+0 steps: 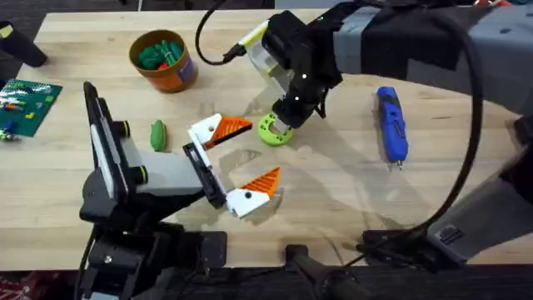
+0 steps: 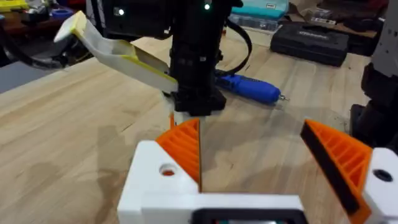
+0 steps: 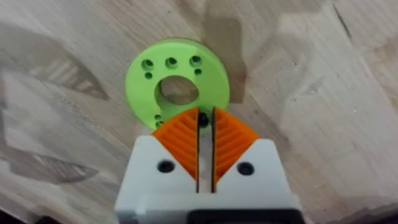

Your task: Pick up the gripper from the table and insert it into the empty holder that is missing its gripper. Then pick up a screw, insert it into the mounting hole, and use the screwdriver to tighten it. Finally, clean up the table by picking up the vegetable and placing it into the bucket.

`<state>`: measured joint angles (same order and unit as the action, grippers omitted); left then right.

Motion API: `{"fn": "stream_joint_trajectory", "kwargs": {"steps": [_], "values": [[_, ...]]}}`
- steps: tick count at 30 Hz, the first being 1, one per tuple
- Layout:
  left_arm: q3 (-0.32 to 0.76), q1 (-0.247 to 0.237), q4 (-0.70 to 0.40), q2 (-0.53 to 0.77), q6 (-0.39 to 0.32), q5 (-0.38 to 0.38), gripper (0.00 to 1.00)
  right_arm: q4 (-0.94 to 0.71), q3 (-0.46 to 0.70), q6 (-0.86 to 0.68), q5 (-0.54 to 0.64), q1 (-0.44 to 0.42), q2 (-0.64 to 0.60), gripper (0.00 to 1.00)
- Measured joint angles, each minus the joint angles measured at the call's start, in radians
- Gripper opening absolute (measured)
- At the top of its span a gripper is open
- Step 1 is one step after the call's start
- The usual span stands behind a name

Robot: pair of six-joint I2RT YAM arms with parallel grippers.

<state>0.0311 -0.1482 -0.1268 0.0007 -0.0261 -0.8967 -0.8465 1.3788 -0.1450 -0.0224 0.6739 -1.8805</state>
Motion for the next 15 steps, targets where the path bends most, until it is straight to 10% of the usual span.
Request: {"fn": "stream_joint_trajectory", "kwargs": {"steps": [15], "values": [[0.0,0.0,0.0,0.0,0.0,0.0,0.99,-0.006,0.0,0.001,-0.001,0.004,0.0,0.008]]}}
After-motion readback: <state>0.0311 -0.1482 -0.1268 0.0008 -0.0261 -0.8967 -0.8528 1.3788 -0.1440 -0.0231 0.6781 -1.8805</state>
